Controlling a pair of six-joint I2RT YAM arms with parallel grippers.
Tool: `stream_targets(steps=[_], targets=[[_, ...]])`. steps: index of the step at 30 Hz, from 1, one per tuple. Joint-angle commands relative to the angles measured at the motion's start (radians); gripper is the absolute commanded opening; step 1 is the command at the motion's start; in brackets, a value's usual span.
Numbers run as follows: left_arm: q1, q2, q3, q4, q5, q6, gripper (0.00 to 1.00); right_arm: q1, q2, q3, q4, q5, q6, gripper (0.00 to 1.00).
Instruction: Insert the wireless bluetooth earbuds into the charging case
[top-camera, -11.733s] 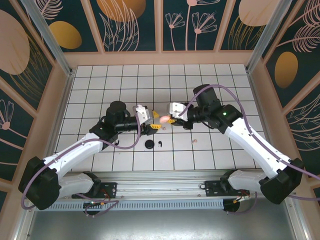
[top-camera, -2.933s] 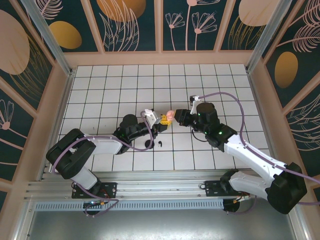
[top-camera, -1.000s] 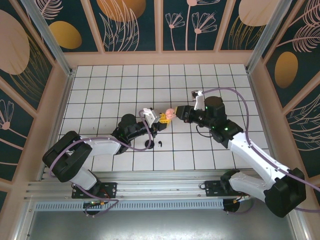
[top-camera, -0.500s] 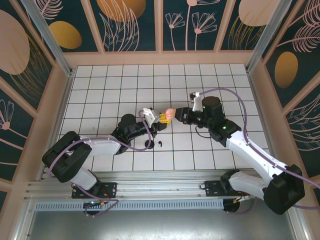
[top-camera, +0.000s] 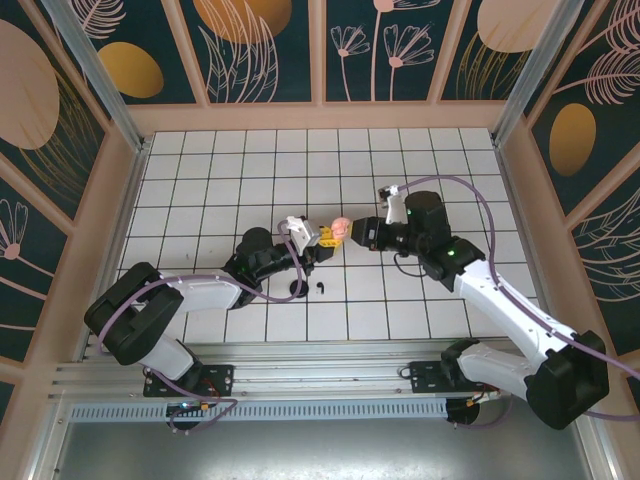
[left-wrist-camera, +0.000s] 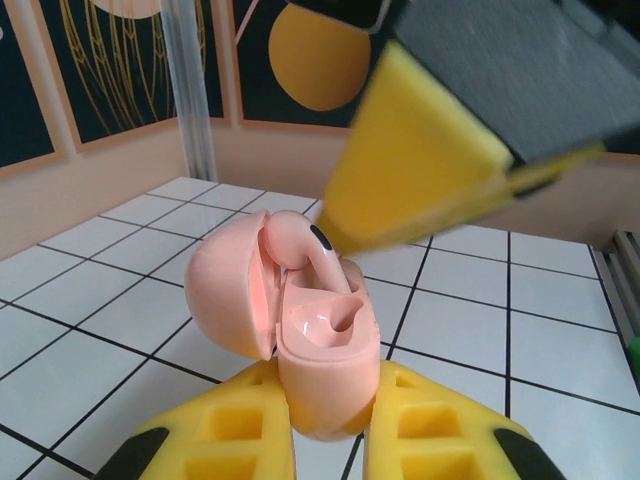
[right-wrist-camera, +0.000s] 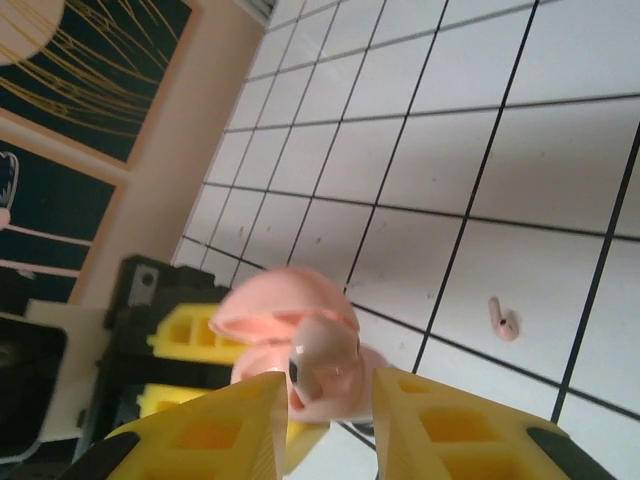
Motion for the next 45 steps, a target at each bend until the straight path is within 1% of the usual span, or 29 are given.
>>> stream_targets(steps=[1, 5, 11, 20, 28, 33, 39, 45], targets=[[0.000, -0.031, 0.021, -0.002, 0.044, 0.050, 0.09, -0.043, -0.005, 0.062, -0.014, -0.093, -0.015, 0.29], [-0.001, -0.036, 0.026, -0.023, 0.047, 0.069, 0.09, -0.069, 0.020, 0.095, -0.047, -0.153, -0.020, 0.29], [-0.001, -0.037, 0.026, -0.022, 0.049, 0.067, 0.09, -0.069, 0.054, 0.101, -0.033, -0.190, -0.011, 0.27], [-0.001, -0.040, 0.026, -0.023, 0.040, 0.061, 0.09, -0.068, 0.064, 0.075, -0.031, -0.199, -0.011, 0.28], [-0.001, -0.037, 0.027, -0.023, 0.019, 0.053, 0.09, -0.069, 0.043, 0.050, -0.023, -0.235, -0.003, 0.25], [-0.001, -0.036, 0.029, -0.020, 0.014, 0.048, 0.09, -0.067, 0.040, 0.045, -0.047, -0.236, -0.006, 0.23], [-0.001, -0.039, 0.030, -0.021, 0.014, 0.046, 0.09, -0.065, 0.035, 0.045, -0.105, -0.182, -0.021, 0.22], [0.000, -0.044, 0.033, -0.028, 0.015, 0.051, 0.08, -0.053, 0.056, 0.060, -0.114, -0.169, -0.028, 0.21]])
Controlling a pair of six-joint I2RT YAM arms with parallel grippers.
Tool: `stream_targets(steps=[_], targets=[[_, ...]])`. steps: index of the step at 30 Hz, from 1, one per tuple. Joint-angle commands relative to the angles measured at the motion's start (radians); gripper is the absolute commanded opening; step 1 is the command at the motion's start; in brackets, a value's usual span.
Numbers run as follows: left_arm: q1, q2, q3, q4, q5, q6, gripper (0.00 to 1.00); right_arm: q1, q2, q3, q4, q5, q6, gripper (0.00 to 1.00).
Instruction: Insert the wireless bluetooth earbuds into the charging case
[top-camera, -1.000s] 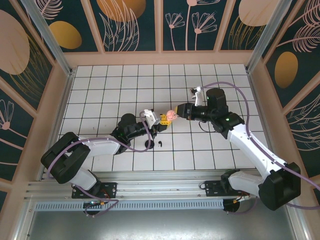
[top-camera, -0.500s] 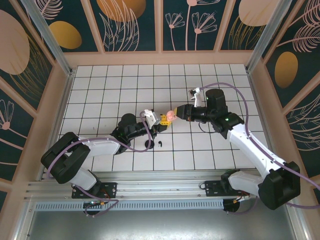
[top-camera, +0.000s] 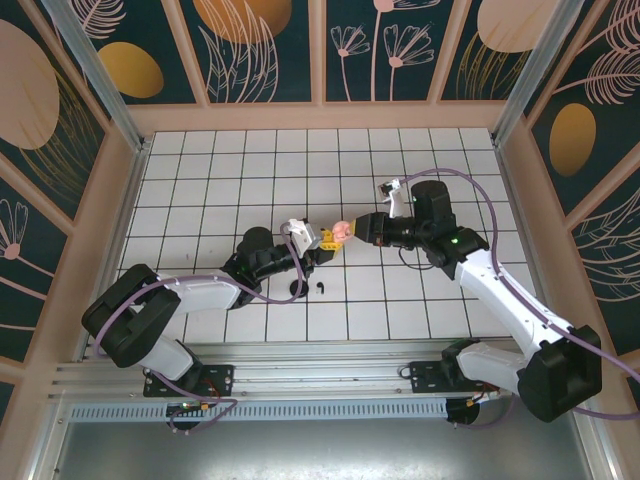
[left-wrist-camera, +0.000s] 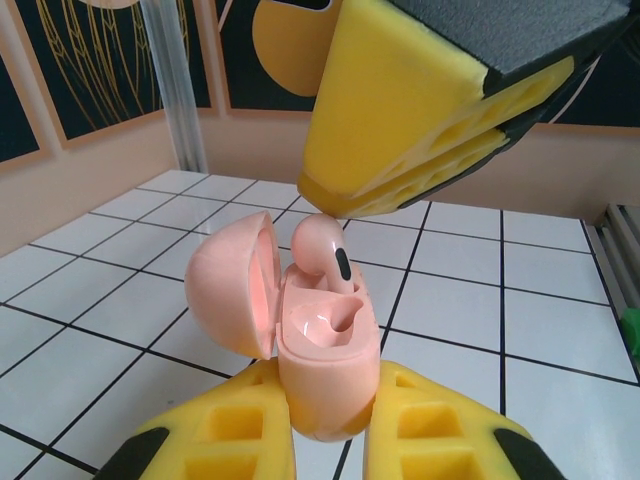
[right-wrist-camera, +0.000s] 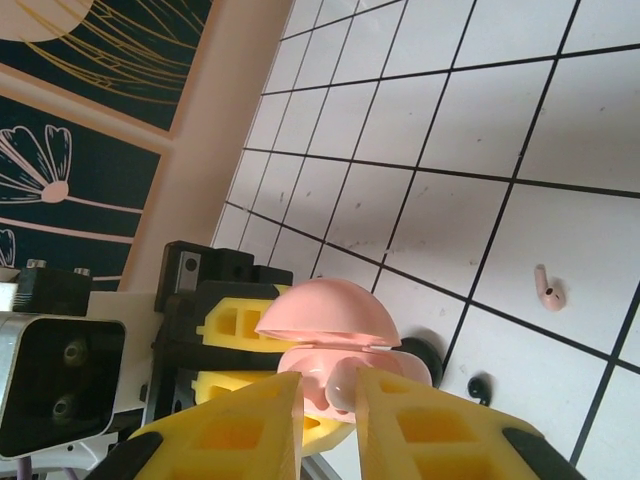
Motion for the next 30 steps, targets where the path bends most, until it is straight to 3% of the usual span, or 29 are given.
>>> stream_targets(steps=[1, 11, 20, 30], targets=[[-0.001, -0.029, 0.031, 0.020, -0.002, 0.006, 0.09, 0.015, 0.009, 0.006, -0.038, 0.016, -0.026, 0.21], [-0.001, -0.036, 0.032, 0.009, -0.005, 0.014, 0.09, 0.050, 0.032, 0.019, -0.087, 0.053, -0.049, 0.18], [-0.001, -0.038, 0.027, 0.001, -0.005, 0.021, 0.08, 0.032, 0.002, 0.109, -0.131, 0.114, -0.072, 0.26], [0.000, -0.040, 0.027, -0.001, -0.007, 0.020, 0.09, 0.063, 0.064, 0.130, -0.145, 0.111, -0.080, 0.18]])
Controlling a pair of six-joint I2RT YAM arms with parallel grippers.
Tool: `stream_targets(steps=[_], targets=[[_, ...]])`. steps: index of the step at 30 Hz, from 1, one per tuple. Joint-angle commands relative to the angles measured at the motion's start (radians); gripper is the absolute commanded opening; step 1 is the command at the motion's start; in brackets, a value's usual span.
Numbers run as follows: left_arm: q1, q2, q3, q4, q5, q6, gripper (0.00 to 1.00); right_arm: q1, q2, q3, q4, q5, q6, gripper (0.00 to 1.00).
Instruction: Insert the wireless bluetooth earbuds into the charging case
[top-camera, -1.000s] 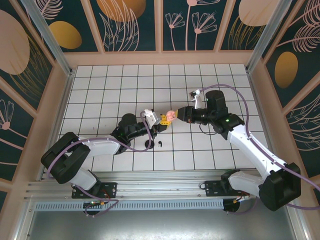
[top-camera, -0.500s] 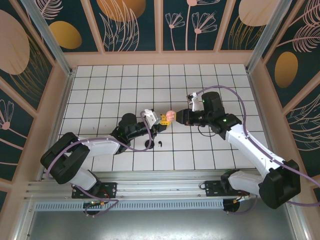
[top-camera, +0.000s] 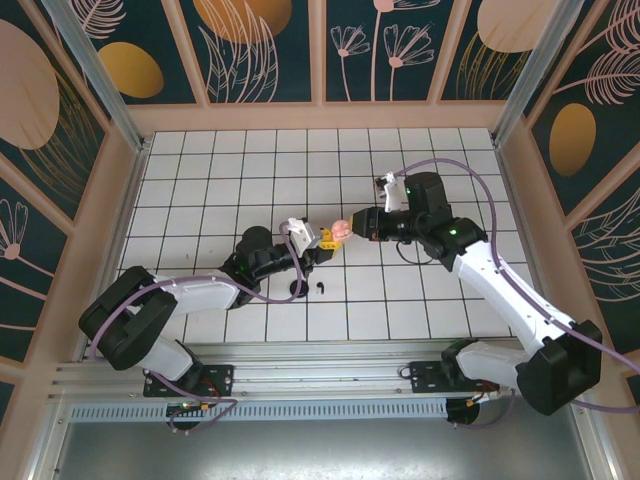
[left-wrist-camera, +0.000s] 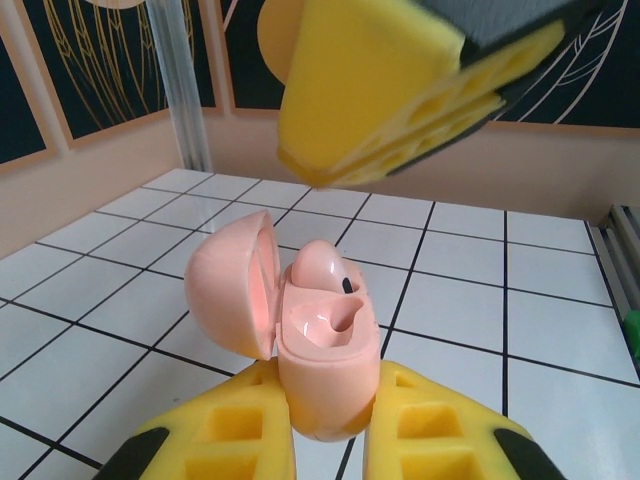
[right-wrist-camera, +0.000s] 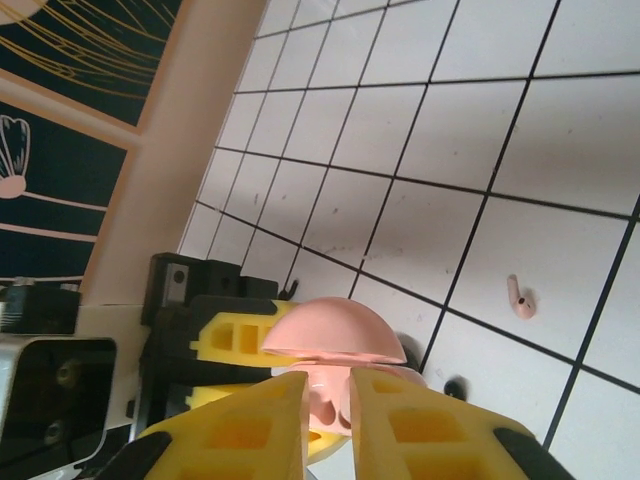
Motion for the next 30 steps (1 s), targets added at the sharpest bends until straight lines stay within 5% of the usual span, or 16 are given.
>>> stream_targets(steps=[1, 11, 16, 30], targets=[[-0.003, -0.021, 0.025, 0.025, -0.002, 0.018, 0.09, 0.022, 0.023, 0.008, -0.023, 0.021, -0.022, 0.17], [-0.002, -0.024, 0.021, 0.033, -0.022, -0.002, 0.09, 0.031, 0.032, -0.015, -0.044, 0.065, -0.027, 0.17], [0.004, -0.046, -0.008, 0.003, -0.094, 0.007, 0.10, 0.028, 0.030, 0.056, -0.082, 0.094, -0.034, 0.26], [0.160, -0.183, -0.215, -0.026, -0.278, -0.170, 0.10, 0.036, 0.231, 0.215, -0.364, 0.309, 0.087, 0.31]])
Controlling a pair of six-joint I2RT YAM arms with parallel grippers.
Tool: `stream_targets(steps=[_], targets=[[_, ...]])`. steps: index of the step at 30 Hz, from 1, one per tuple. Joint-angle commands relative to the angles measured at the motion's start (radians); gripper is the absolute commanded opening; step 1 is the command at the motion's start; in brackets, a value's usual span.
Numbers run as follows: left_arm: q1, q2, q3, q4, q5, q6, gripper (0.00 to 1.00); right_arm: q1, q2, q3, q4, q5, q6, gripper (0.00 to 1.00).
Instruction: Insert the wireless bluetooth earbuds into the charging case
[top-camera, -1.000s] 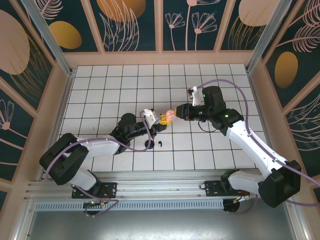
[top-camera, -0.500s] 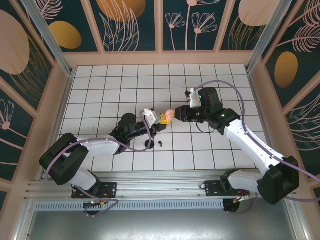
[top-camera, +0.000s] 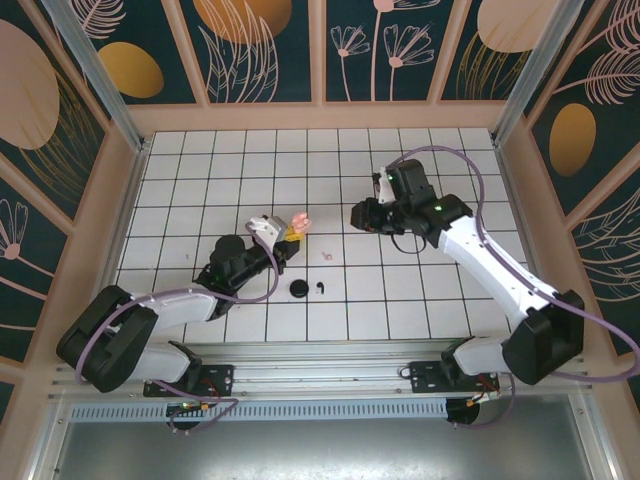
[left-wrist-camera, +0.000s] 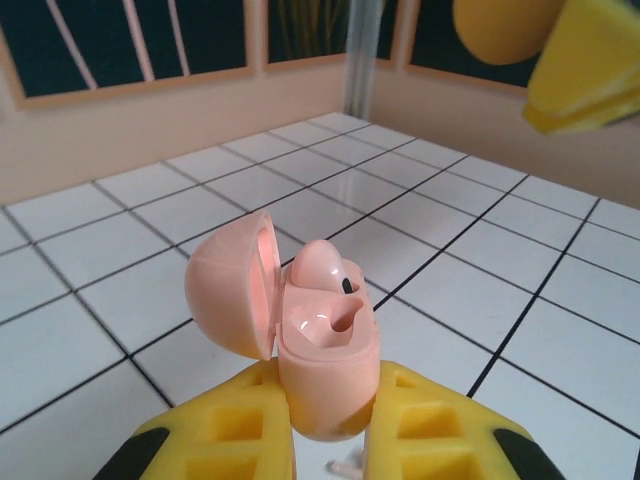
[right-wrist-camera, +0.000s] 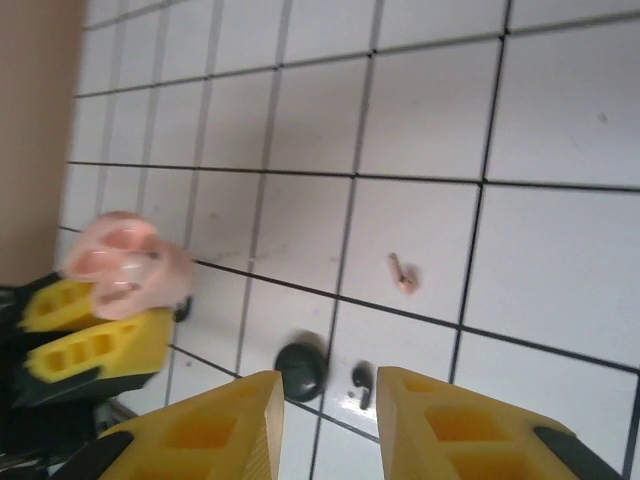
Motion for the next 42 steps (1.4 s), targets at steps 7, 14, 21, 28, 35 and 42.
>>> stream_targets(steps=[7, 14, 21, 28, 35, 42], targets=[[0.019, -0.044, -0.064, -0.013, -0.210, -0.195, 0.09, 0.077, 0.214, 0.025, -0.096, 0.083, 0.096, 0.32], [0.018, -0.064, -0.069, -0.022, -0.238, -0.222, 0.09, 0.109, 0.366, 0.056, -0.049, 0.058, 0.092, 0.32], [0.018, -0.077, -0.049, -0.056, -0.238, -0.189, 0.09, 0.121, 0.484, 0.108, -0.005, 0.024, 0.070, 0.32], [0.018, -0.078, -0.045, -0.058, -0.236, -0.182, 0.09, 0.127, 0.561, 0.146, 0.012, 0.008, 0.054, 0.32], [0.018, -0.077, -0.039, -0.060, -0.235, -0.176, 0.09, 0.126, 0.606, 0.155, 0.019, 0.003, 0.044, 0.31], [0.018, -0.080, -0.035, -0.064, -0.233, -0.170, 0.09, 0.127, 0.634, 0.161, 0.031, -0.003, 0.036, 0.29]])
